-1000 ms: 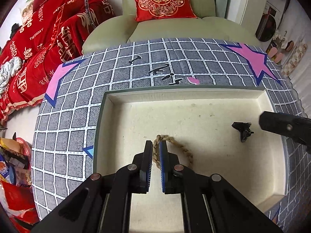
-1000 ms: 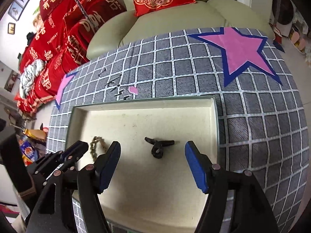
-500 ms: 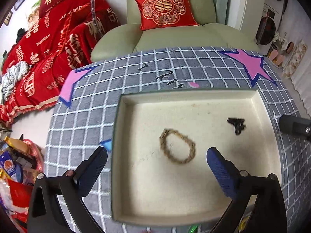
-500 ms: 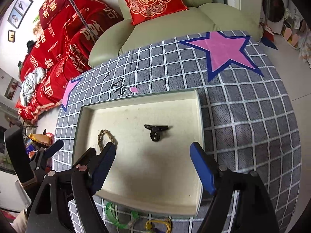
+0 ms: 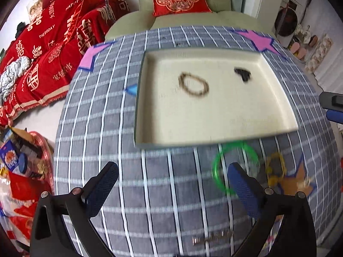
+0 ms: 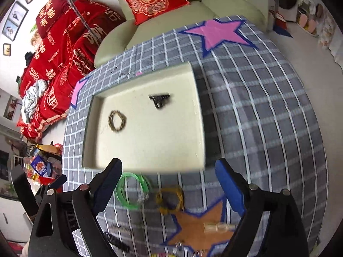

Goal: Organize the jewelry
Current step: 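Move left gripper to the green bangle while right gripper approaches the brown coiled hair tie, then close right gripper on the coiled hair tie while left gripper grasps the green bangle, then carry the bangle and hair tie into the white tray and open both grippers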

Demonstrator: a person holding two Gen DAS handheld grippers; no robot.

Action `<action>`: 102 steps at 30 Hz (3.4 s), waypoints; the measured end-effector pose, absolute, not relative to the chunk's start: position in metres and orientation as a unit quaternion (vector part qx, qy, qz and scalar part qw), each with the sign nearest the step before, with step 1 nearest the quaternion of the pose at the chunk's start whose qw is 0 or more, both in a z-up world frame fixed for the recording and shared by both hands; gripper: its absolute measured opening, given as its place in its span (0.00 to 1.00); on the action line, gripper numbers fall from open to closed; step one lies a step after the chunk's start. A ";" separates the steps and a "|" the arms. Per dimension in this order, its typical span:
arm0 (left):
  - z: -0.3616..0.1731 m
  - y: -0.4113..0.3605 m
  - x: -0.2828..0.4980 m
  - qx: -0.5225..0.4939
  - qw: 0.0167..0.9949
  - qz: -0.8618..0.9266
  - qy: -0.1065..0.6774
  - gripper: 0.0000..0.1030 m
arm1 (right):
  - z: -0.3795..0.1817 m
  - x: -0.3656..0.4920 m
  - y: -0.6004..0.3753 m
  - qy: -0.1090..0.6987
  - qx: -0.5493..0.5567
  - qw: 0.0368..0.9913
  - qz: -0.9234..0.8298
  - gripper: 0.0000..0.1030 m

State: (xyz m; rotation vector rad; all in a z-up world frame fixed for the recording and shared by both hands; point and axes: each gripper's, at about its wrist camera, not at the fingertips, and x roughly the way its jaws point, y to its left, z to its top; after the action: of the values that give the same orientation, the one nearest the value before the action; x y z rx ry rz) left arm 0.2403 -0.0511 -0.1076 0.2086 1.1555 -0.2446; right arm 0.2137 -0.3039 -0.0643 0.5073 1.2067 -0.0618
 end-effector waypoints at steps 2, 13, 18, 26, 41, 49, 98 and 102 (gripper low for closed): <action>-0.112 -0.047 0.229 0.096 0.820 -0.116 0.552 1.00 | -0.066 0.199 -0.306 0.566 0.237 0.789 -0.037 0.88; -0.136 -0.032 0.193 0.077 0.798 -0.105 0.589 1.00 | -0.092 0.112 -0.314 0.604 0.245 0.753 -0.092 0.88; -0.141 -0.032 0.196 0.060 0.793 -0.110 0.597 1.00 | -0.107 0.073 -0.314 0.618 0.244 0.738 -0.120 0.88; -0.147 -0.047 0.210 0.050 0.791 -0.121 0.598 1.00 | -0.129 0.027 -0.317 0.633 0.251 0.714 -0.164 0.88; -0.164 -0.081 0.239 0.067 0.791 -0.138 0.592 0.92 | -0.157 0.014 -0.297 0.648 0.246 0.701 -0.168 0.68; -0.170 -0.099 0.239 0.096 0.789 -0.145 0.589 0.77 | -0.160 0.024 -0.263 0.659 0.162 0.713 -0.174 0.51; -0.079 -0.061 0.291 0.009 0.845 -0.133 0.518 0.14 | -0.066 0.217 -0.294 0.561 0.153 0.814 -0.007 0.12; -0.086 -0.059 0.312 -0.005 0.843 -0.115 0.526 0.14 | -0.072 0.250 -0.292 0.564 0.147 0.812 0.008 0.12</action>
State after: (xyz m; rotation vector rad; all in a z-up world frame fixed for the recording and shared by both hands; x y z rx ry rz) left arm 0.3121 -0.0589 -0.0864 -0.0113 1.1117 -0.2418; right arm 0.2497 -0.2916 -0.0716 0.3136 1.2051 0.0173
